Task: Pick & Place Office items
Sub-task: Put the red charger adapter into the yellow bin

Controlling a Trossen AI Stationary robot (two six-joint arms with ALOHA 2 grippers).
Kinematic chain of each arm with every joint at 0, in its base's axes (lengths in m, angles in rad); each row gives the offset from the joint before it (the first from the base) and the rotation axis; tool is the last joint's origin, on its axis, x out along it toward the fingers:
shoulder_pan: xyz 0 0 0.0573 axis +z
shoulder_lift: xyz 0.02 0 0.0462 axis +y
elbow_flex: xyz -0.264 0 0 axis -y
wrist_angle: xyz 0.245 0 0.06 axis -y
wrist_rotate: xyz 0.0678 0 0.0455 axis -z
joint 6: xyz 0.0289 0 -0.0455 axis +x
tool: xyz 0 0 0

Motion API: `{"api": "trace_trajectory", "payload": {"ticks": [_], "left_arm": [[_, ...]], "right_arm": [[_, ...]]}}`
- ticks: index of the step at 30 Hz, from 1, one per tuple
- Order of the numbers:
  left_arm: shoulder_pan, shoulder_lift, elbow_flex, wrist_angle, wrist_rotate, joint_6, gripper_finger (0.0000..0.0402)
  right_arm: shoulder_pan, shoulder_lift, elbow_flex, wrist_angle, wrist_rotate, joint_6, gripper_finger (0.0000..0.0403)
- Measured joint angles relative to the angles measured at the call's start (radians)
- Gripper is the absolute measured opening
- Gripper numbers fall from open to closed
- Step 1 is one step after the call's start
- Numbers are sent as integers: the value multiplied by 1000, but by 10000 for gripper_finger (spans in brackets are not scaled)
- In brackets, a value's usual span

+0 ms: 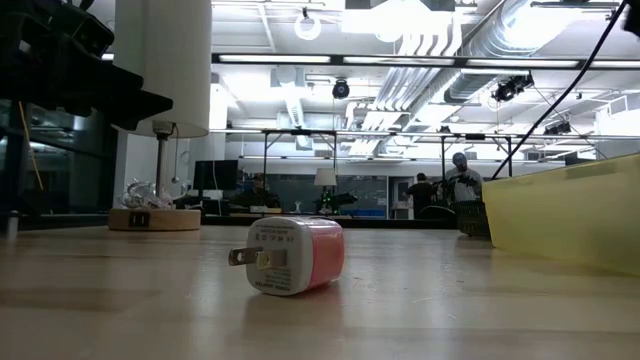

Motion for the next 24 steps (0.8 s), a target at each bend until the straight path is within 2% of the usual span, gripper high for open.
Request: {"api": "trace_trajectory", "payload": {"ticks": [6,13,24], "left_arm": [[0,0,0,0,0,0,293],[0,0,0,0,0,0,293],[0,0,0,0,0,0,293]], "right_arm": [[-64,0,0,154,90,-241,176],[-118,0,0,290,137,-457,176],[-138,0,0,320,135,-518,176]]}}
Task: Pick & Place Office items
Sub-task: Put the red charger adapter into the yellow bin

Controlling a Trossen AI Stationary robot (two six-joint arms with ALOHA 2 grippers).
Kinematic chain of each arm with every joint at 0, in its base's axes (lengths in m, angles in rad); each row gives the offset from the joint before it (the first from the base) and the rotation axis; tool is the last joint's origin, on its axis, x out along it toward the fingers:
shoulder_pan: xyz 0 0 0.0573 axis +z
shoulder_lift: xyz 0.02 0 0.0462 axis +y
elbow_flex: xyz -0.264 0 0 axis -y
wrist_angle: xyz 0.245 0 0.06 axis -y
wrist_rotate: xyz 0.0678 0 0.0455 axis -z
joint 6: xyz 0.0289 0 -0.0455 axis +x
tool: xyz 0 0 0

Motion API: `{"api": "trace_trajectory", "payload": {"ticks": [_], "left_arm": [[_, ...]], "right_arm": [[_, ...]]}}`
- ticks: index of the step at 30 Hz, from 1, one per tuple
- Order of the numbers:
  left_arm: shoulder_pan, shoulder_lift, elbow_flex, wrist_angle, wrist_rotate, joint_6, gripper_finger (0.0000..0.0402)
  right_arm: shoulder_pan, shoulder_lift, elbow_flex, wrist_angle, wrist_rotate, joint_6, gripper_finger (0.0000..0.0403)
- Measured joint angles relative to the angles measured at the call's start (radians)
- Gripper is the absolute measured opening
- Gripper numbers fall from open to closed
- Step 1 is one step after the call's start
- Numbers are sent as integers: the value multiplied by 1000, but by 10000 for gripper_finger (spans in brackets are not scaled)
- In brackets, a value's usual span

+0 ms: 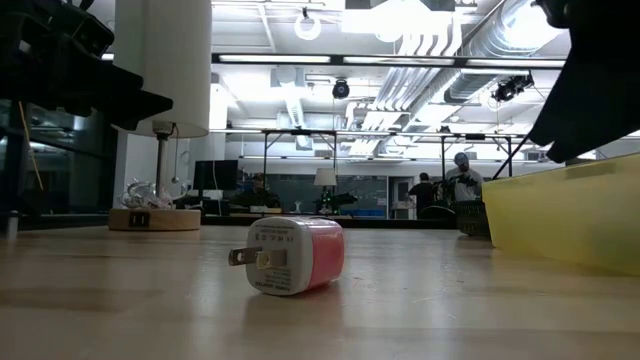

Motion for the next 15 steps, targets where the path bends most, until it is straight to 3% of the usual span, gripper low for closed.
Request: {"api": "trace_trajectory", "payload": {"ticks": [15], "left_arm": [[0,0,0,0,0,0,293]], "right_arm": [[-21,-3,0,21,3,-51,176]]}}
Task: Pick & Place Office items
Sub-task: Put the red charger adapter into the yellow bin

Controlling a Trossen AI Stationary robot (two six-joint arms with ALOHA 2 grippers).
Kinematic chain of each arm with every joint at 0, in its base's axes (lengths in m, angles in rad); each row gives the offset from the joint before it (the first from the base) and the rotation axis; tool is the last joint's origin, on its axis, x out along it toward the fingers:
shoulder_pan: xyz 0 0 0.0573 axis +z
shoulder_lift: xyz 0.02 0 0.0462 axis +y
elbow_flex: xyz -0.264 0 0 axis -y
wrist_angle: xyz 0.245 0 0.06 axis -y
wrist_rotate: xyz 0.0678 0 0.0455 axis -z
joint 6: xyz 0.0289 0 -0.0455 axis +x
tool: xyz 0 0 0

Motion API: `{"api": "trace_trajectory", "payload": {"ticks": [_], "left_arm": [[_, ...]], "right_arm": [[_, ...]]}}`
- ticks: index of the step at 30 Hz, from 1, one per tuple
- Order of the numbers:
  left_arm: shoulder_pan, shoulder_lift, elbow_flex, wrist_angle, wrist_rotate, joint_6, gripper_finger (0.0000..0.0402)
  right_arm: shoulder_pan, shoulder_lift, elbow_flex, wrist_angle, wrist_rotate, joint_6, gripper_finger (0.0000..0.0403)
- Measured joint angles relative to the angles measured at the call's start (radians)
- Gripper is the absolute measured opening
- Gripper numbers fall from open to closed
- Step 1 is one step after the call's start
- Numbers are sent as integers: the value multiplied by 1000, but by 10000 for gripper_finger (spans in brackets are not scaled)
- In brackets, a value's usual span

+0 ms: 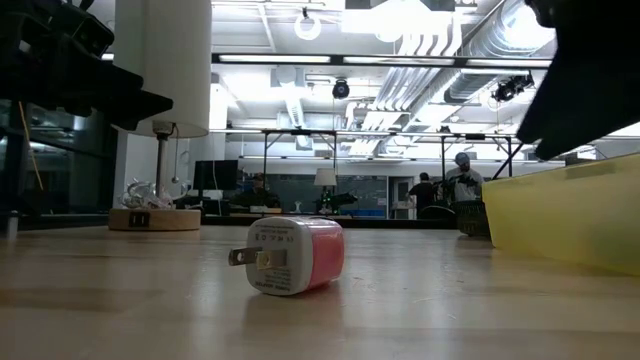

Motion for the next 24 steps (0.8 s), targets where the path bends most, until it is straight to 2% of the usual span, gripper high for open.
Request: {"api": "trace_trajectory", "payload": {"ticks": [8,24], "left_arm": [[0,0,0,0,0,0,293],[0,0,0,0,0,0,293]], "right_arm": [[-97,0,0,163,-17,-281,176],[-371,0,0,578,-214,-1068,176]]}}
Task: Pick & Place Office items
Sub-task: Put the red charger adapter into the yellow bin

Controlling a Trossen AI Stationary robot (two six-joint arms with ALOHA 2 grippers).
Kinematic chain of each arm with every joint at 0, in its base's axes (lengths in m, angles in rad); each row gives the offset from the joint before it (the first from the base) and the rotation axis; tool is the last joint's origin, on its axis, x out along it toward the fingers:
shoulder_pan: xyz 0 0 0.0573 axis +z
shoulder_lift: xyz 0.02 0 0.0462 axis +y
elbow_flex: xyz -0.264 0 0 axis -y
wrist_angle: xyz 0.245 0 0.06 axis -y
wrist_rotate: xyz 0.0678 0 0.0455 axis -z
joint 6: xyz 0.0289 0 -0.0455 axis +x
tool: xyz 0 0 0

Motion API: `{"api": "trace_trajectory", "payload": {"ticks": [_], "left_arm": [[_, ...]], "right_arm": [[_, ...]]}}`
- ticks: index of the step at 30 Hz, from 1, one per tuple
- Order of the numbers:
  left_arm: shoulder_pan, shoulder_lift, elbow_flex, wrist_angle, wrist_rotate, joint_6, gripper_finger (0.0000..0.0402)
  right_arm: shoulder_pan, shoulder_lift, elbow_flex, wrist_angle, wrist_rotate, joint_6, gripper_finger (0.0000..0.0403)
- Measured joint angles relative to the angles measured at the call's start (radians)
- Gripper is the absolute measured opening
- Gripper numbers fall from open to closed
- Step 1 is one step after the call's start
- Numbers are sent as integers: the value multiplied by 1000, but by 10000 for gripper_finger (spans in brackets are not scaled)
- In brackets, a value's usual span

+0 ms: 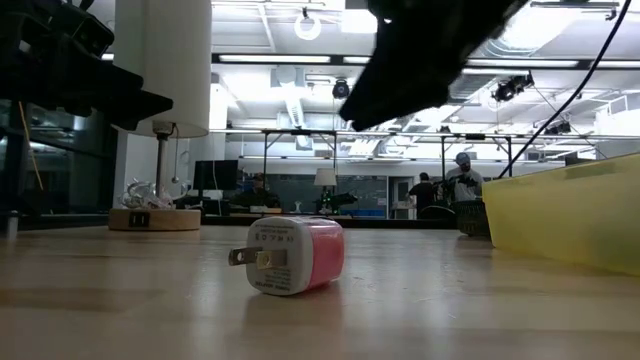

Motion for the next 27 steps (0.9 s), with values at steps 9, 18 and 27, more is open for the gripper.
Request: {"api": "trace_trajectory", "payload": {"ticks": [9,18,27], "left_arm": [[0,0,0,0,0,0,293],[0,0,0,0,0,0,293],[0,0,0,0,0,0,293]], "right_arm": [[-117,0,0,129,-178,-265,176],[-180,0,0,135,-233,-326,184],[-197,0,0,134,-288,-320,264]]}}
